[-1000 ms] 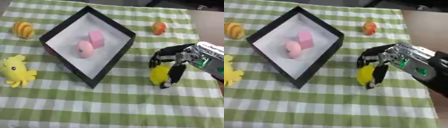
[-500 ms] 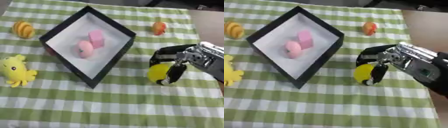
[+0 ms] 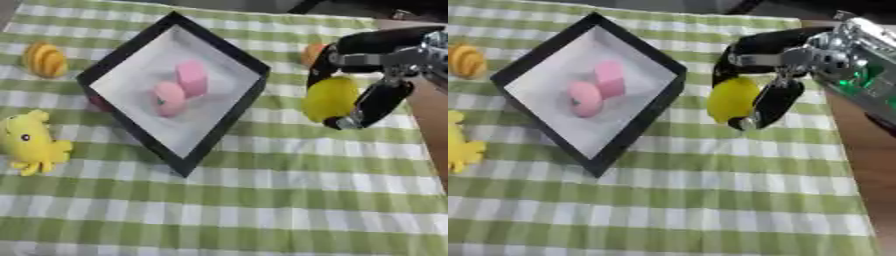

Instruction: Pick up objects on the table and place them in the box.

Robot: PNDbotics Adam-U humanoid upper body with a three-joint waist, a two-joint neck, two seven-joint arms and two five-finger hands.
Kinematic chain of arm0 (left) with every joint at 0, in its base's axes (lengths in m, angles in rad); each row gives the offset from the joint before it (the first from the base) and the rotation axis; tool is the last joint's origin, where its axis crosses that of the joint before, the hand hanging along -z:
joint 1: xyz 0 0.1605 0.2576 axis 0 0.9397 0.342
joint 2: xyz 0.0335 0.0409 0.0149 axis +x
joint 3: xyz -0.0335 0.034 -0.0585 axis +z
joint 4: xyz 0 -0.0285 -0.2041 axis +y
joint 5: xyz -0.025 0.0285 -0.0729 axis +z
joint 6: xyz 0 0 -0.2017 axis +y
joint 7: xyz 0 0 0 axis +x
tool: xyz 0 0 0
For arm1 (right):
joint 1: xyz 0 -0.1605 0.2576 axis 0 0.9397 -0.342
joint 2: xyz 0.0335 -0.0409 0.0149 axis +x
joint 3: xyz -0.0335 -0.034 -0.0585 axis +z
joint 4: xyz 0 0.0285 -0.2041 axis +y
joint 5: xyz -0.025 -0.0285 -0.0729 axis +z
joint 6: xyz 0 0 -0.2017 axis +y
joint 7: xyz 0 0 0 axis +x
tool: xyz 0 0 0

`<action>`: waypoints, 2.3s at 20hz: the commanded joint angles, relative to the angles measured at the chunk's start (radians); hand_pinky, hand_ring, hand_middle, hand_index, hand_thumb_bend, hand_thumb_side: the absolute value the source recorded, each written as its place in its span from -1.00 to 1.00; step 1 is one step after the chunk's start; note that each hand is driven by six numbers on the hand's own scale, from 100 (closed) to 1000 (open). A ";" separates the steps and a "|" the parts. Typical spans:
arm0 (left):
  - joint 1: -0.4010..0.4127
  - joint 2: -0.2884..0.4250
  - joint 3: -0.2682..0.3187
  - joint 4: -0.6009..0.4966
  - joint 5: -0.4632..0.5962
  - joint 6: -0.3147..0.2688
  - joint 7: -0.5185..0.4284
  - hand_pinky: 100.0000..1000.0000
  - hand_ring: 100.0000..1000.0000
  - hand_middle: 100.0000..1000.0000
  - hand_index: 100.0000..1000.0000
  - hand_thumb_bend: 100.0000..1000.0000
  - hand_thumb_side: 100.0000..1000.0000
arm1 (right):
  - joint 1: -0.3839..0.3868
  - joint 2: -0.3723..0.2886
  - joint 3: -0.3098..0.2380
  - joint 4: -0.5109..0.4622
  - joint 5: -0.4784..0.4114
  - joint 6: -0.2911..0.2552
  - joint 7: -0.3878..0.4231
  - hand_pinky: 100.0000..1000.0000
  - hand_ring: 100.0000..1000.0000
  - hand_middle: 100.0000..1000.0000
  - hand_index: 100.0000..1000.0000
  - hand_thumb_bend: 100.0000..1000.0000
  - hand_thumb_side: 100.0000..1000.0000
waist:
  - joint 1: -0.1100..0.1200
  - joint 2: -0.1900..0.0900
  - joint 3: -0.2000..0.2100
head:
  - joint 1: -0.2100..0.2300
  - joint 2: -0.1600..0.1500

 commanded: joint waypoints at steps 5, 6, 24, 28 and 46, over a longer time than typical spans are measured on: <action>-0.001 0.033 0.000 -0.019 -0.005 0.000 -0.006 0.56 0.63 0.41 0.67 -0.54 0.50 | -0.158 0.064 0.009 -0.018 0.054 0.018 0.078 0.60 0.36 0.04 0.27 -0.51 -1.00 | -0.009 -0.024 0.009 | -0.006 -0.002; -0.001 0.033 -0.001 -0.019 -0.005 0.001 -0.007 0.56 0.63 0.41 0.67 -0.54 0.50 | -0.181 0.083 0.015 -0.018 0.066 0.027 0.092 0.60 0.36 0.04 0.27 -0.50 -1.00 | -0.009 -0.025 0.012 | -0.009 -0.002; -0.032 0.038 0.000 -0.029 0.000 -0.001 0.001 0.56 0.64 0.42 0.67 -0.52 0.49 | -0.547 0.521 0.135 0.363 0.282 0.028 0.186 0.59 0.37 0.05 0.28 -0.51 -1.00 | -0.022 -0.003 0.064 | -0.051 -0.002; -0.037 0.037 -0.001 -0.031 0.001 -0.002 0.003 0.56 0.64 0.42 0.67 -0.51 0.49 | -0.539 0.620 0.144 0.461 0.341 0.013 0.185 0.59 0.36 0.05 0.28 -0.50 -1.00 | -0.022 0.000 0.069 | -0.058 -0.002; -0.043 0.029 -0.002 -0.031 0.001 -0.002 0.004 0.57 0.64 0.42 0.67 -0.50 0.48 | -0.494 0.822 0.113 0.905 0.569 -0.246 0.043 0.69 0.64 0.53 0.69 0.02 -0.68 | -0.019 0.005 0.073 | -0.053 -0.002</action>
